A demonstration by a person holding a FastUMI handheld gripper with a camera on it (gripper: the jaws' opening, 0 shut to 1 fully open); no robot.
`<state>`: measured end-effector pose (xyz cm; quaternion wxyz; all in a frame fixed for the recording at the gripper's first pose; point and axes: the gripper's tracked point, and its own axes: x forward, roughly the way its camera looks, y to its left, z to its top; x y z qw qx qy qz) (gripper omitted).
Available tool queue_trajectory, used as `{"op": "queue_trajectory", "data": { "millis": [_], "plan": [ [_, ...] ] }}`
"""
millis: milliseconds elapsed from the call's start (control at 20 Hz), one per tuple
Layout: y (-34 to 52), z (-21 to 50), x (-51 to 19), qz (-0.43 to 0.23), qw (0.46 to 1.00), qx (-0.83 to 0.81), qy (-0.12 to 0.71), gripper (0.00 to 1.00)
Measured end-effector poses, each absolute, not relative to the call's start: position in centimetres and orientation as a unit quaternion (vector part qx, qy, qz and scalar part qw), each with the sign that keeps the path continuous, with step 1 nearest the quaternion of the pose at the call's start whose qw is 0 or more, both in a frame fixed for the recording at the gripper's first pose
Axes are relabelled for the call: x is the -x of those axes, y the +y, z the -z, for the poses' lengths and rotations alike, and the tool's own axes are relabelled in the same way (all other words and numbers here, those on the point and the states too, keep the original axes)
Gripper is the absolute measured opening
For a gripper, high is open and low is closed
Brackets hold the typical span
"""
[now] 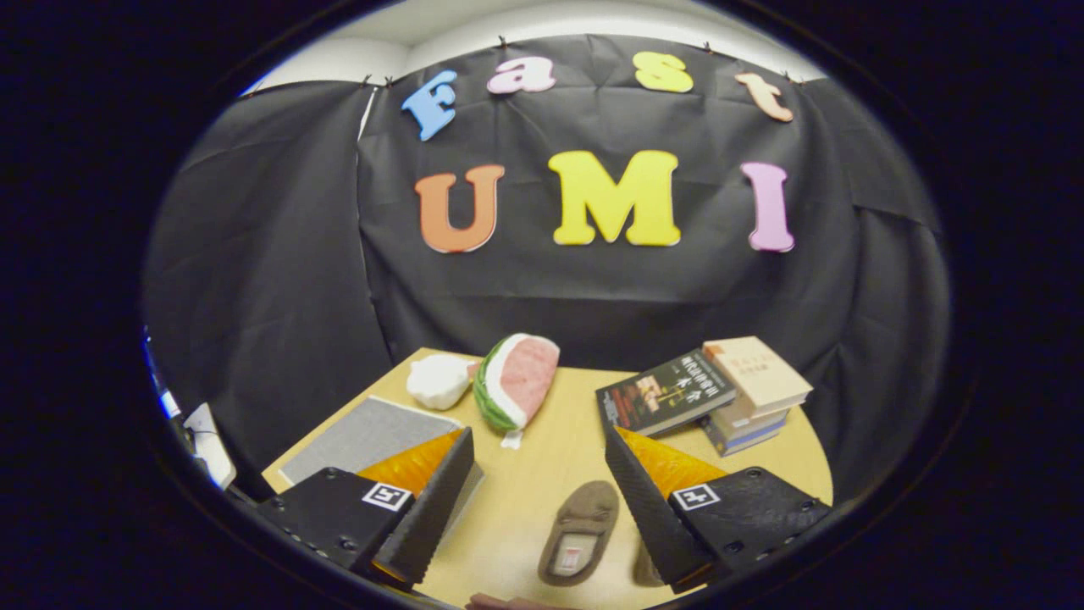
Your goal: Open the storage box then place both shoes into the box .Put the left shoe in first, then the right shoe, with the right side of both shoes facing outward in a uniform manner.
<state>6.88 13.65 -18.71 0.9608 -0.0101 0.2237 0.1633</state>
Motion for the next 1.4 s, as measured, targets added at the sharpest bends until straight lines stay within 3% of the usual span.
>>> {"op": "queue_trajectory", "data": {
  "millis": [400,1000,1050,1200,1400],
  "plan": [
    [23.1,28.3,-6.8,-0.267,0.879,-0.082,0.388,0.96],
    [25.4,33.1,-7.5,-0.354,0.772,-0.203,0.487,1.00],
    [25.6,32.8,-7.4,-0.356,0.770,-0.206,0.488,0.97],
    [27.1,31.4,-6.7,-0.360,0.770,-0.203,0.487,0.65],
    [27.5,31.3,-6.3,-0.351,0.766,-0.201,0.500,0.36]
  ]
}}
